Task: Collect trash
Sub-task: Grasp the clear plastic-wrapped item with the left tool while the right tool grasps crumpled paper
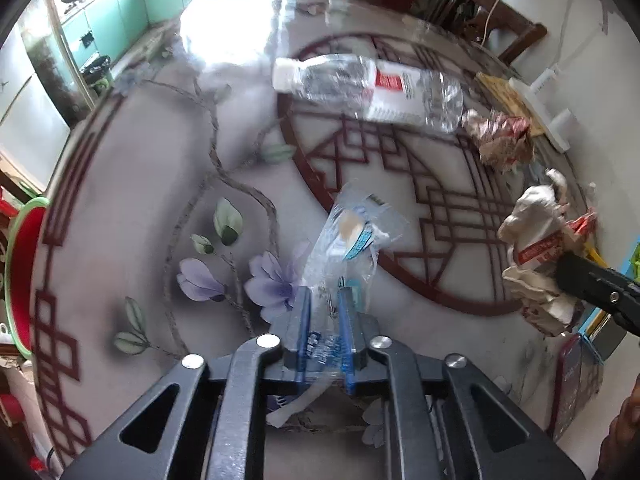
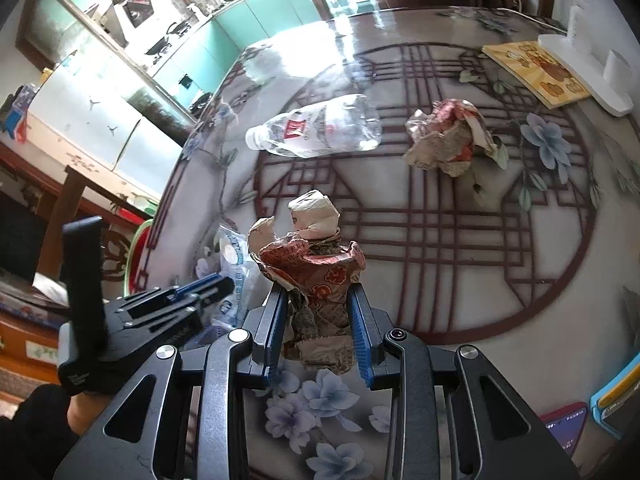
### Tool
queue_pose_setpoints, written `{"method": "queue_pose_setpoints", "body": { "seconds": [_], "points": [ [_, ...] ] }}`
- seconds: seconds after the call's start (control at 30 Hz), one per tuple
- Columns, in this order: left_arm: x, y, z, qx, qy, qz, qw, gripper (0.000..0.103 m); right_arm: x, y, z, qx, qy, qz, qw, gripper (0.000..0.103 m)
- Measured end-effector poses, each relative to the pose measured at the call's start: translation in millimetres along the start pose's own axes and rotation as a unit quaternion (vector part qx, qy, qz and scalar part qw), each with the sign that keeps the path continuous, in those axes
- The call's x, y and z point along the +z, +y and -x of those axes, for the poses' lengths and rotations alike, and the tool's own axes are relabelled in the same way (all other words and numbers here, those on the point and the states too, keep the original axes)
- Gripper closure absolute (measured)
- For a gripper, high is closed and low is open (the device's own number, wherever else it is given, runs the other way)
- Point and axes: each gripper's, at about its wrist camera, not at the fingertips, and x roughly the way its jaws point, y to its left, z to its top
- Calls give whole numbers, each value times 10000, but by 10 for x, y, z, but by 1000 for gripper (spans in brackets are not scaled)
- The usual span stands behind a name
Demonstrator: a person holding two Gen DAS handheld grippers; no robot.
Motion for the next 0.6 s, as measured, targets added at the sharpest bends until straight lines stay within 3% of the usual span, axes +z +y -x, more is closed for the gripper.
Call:
{"method": "queue_pose_setpoints", "body": {
  "seconds": [0.33, 0.5, 0.53, 0.6],
  "points": [
    [188, 308, 885, 416, -1191, 73, 9920, 98, 180, 354, 47, 91, -298, 241, 9992, 74],
    [183, 434, 879, 257, -1054, 59, 9941, 97, 181, 428, -11, 72, -280, 224, 9993, 73],
    [166, 458, 801, 116, -919, 73, 9957, 91, 168, 421, -28, 40, -255, 196, 9995, 73],
    [93, 441, 655, 34, -779, 87, 9969, 63, 152, 392, -38, -8, -232, 135, 9996, 73]
  ]
}}
